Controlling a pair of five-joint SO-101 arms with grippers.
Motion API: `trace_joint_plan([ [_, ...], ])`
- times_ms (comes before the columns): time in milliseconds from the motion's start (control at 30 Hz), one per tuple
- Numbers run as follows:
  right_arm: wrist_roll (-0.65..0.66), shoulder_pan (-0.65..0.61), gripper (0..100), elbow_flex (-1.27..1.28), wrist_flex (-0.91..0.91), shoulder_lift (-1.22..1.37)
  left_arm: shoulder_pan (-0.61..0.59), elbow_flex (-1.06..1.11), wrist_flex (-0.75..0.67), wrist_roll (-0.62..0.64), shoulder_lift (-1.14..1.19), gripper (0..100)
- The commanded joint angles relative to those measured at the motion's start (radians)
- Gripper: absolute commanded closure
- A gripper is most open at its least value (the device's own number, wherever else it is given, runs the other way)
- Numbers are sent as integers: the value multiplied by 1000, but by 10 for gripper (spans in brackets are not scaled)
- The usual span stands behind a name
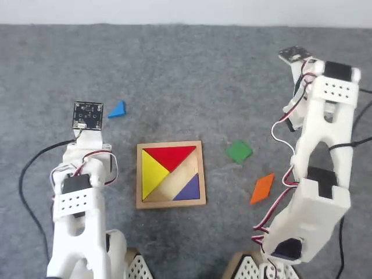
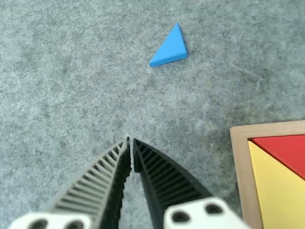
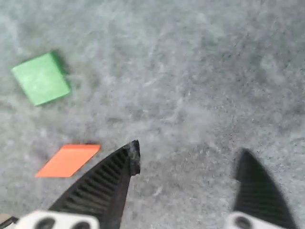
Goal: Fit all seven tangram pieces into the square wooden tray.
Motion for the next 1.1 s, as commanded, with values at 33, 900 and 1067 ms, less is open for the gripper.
trace_joint_plan([
  [33, 15, -51, 519, -100, 81, -61, 9, -7, -18, -9, 0, 987],
  [900, -304, 185, 607, 61, -492, -166, 8, -7, -20, -11, 0, 987],
  [1067, -313, 213, 688, -35, -386, -64, 9, -7, -20, -11, 0, 987],
])
